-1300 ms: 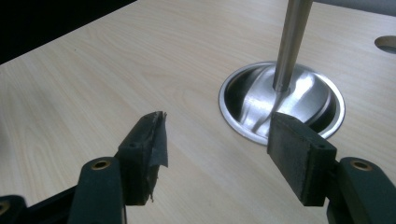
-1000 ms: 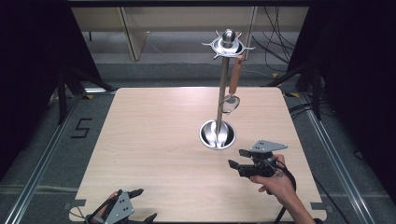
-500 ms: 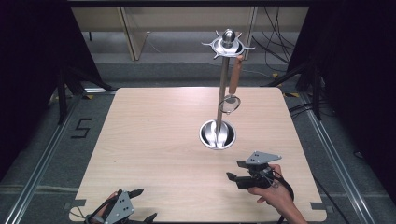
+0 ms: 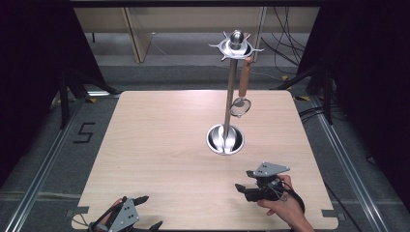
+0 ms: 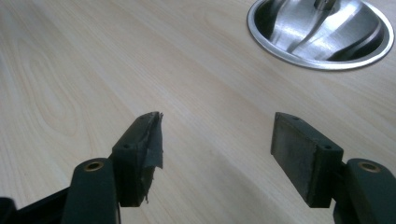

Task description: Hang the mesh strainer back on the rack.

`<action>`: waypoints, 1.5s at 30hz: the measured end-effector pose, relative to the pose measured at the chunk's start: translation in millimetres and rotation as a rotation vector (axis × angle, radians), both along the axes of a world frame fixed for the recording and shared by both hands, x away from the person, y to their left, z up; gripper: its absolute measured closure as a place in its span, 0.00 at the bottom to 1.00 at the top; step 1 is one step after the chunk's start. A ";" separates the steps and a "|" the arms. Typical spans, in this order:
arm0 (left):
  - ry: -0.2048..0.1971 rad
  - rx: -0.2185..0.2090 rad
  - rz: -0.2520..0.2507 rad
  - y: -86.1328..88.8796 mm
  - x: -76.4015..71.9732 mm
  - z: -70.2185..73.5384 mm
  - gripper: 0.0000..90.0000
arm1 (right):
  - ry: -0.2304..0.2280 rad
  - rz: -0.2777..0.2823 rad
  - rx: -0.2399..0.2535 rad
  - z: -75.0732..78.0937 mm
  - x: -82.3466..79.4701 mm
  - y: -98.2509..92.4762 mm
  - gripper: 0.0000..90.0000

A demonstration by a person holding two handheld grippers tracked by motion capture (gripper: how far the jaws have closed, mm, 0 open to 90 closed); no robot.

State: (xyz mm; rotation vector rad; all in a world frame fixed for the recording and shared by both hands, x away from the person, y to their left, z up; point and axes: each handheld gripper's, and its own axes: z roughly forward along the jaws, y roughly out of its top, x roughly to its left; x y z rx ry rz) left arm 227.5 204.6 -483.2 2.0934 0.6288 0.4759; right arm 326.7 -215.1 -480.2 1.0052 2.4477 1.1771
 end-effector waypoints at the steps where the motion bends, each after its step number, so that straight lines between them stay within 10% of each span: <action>1: 0.002 0.000 -0.002 -0.1 0.0 0.0 0.17 | 0.027 -0.018 0.002 0.2 -2.6 0.5 0.38; 45: -0.006 0.009 0.004 0.4 0.5 -0.4 0.17 | 0.007 0.045 -0.053 -10.9 -34.6 -2.8 0.35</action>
